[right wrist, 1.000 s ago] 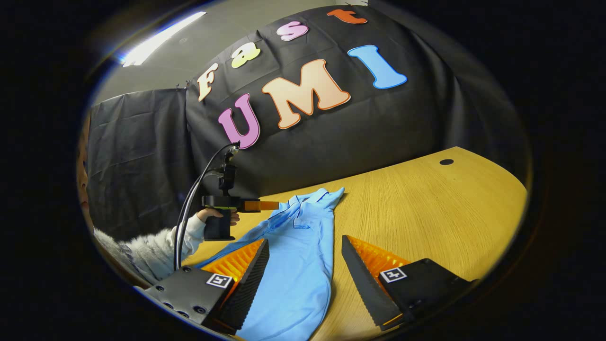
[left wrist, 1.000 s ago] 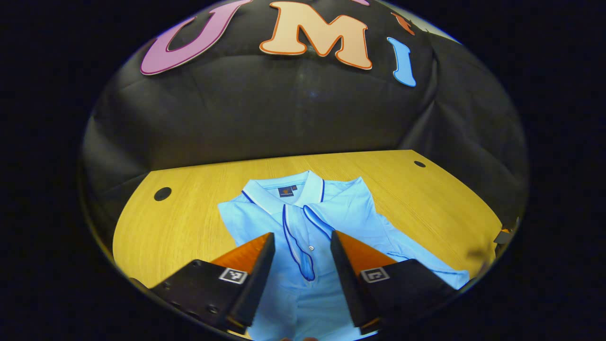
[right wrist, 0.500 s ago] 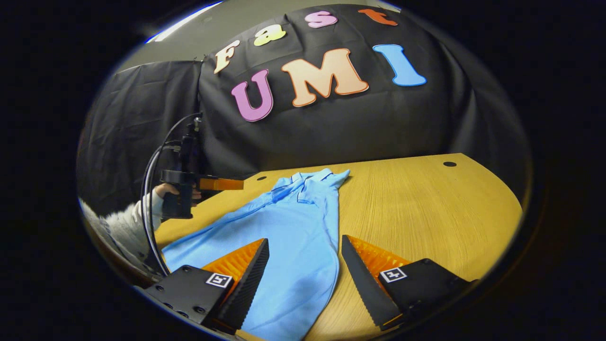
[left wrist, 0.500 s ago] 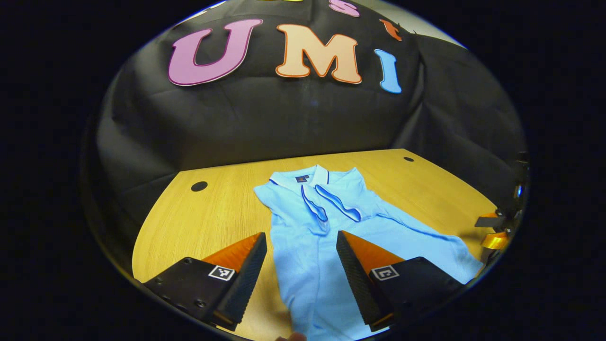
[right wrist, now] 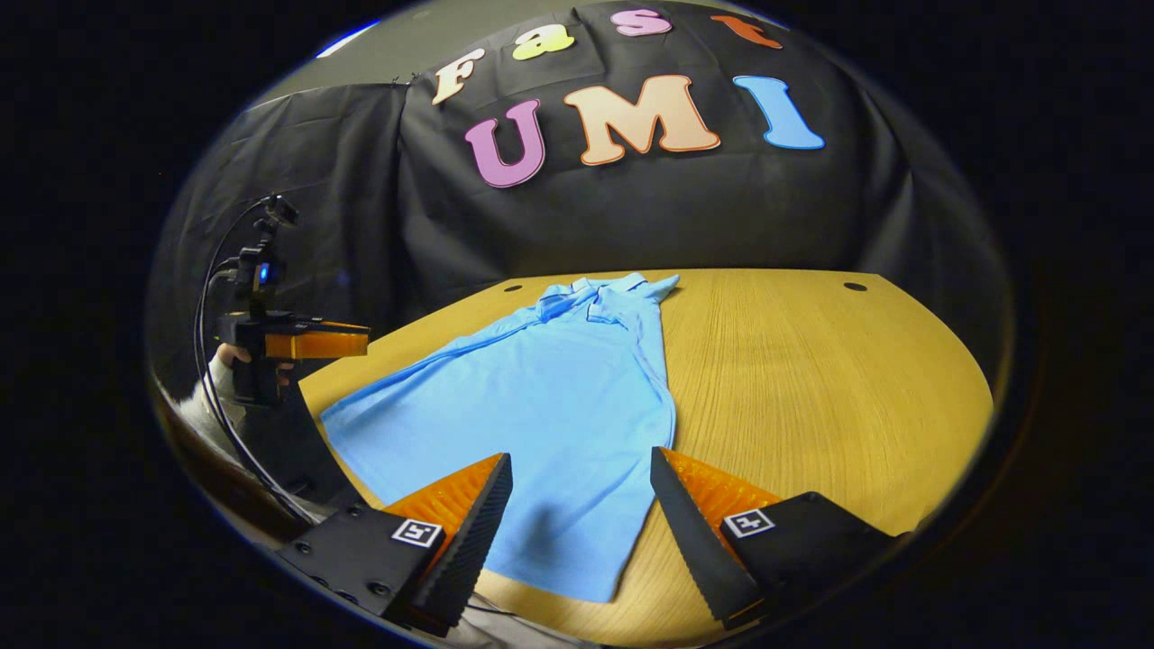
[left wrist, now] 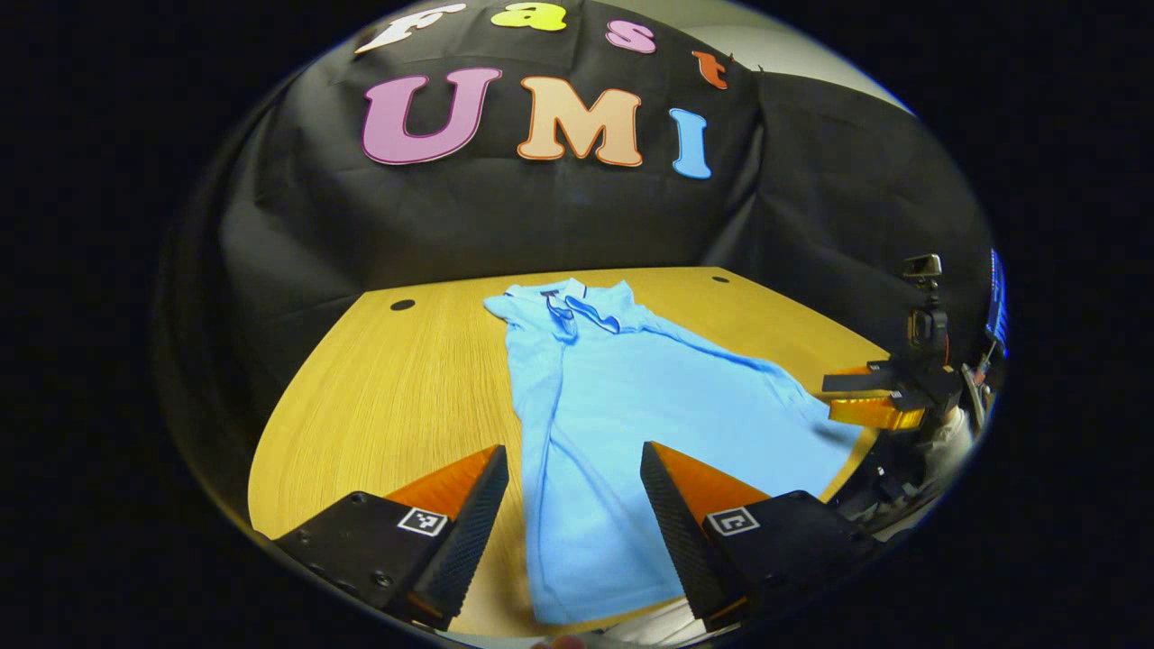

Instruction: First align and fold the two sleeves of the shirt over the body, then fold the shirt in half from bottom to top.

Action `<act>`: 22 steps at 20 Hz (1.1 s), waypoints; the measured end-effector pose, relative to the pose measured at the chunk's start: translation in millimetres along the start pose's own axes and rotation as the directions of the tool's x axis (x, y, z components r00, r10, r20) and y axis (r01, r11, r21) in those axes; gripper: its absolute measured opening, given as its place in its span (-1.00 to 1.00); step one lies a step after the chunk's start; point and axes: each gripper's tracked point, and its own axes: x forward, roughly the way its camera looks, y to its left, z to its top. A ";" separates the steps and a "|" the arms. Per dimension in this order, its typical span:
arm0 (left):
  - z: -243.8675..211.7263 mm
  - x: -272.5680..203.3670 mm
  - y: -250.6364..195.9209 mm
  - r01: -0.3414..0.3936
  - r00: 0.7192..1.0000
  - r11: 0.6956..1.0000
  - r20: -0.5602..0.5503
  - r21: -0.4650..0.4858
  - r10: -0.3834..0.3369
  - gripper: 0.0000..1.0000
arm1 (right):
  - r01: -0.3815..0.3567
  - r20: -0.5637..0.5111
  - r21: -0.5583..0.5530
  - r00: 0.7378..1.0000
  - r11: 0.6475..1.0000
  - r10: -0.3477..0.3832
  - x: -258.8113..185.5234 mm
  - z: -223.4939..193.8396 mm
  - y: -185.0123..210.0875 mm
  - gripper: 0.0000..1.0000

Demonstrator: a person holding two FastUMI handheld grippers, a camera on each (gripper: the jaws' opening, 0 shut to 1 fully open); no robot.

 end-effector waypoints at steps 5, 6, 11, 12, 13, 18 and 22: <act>-44.5 -25.7 -11.4 0.028 0.999 0.999 -0.023 -0.034 -0.029 0.77 | 0.000 0.010 -0.035 1.000 0.999 0.001 -14.7 -11.5 8.7 0.94; -48.1 -29.6 -11.0 0.024 0.999 0.999 -0.022 -0.027 -0.025 0.77 | 0.006 0.007 -0.044 1.000 0.999 -0.006 -14.7 -15.5 8.4 0.94; -66.9 -31.4 -13.1 0.023 0.998 0.999 -0.053 -0.031 -0.024 0.78 | 0.021 -0.018 -0.066 1.000 0.998 -0.023 -10.3 -30.8 9.6 0.94; -68.9 -28.9 -12.5 0.017 0.998 0.999 -0.061 -0.030 -0.019 0.77 | 0.024 -0.021 -0.069 0.999 0.997 -0.025 -10.1 -31.1 8.8 0.94; -70.7 -26.2 -11.4 0.011 0.997 1.000 -0.070 -0.027 -0.013 0.78 | 0.027 -0.021 -0.070 0.999 0.997 -0.029 -10.3 -31.7 8.0 0.94; -84.0 -20.4 -8.8 -0.038 0.991 0.999 -0.130 0.022 0.040 0.82 | 0.042 -0.010 -0.101 0.999 0.994 -0.043 -4.8 -34.0 10.5 0.95; -78.9 -14.6 -20.8 -0.034 0.997 0.999 -0.065 0.010 0.035 0.72 | 0.042 0.003 -0.093 0.999 0.995 -0.042 -1.2 -34.3 13.4 0.84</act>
